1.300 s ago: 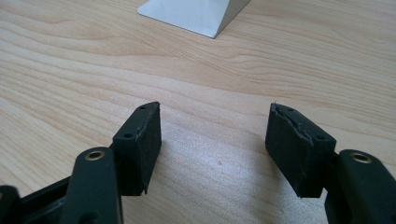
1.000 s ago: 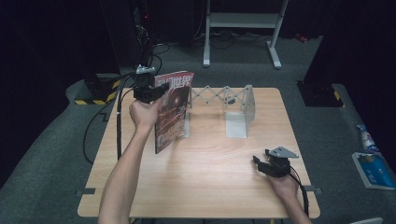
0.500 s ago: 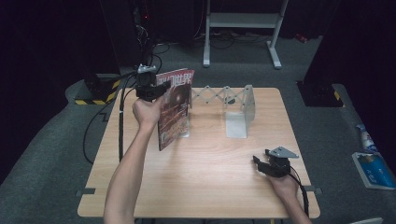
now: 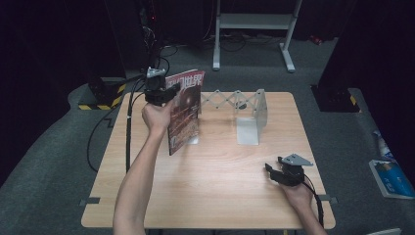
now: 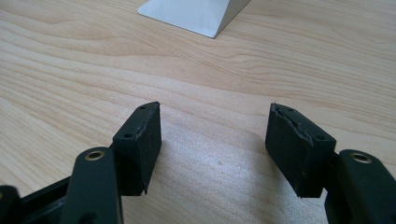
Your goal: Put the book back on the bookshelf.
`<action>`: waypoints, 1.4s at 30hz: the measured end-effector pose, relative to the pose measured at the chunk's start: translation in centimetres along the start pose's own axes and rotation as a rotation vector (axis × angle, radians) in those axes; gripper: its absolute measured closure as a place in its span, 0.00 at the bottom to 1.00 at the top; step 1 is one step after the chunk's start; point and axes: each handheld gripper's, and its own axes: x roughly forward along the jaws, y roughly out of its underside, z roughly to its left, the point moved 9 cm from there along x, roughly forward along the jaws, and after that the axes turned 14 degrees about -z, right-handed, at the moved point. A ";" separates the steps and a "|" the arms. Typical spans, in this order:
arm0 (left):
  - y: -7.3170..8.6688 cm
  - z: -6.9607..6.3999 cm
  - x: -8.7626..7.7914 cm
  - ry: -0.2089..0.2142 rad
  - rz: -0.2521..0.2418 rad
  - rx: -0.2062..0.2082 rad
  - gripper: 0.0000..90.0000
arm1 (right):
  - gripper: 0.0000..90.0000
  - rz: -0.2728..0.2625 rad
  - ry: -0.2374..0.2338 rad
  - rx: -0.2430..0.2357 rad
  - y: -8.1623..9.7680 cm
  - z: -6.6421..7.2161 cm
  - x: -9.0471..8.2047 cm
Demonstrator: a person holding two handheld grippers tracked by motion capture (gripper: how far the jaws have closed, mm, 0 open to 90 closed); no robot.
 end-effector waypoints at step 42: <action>1.9 0.3 -0.4 -0.006 0.188 0.071 0.92 | 0.40 0.000 0.000 -0.002 0.0 0.0 0.0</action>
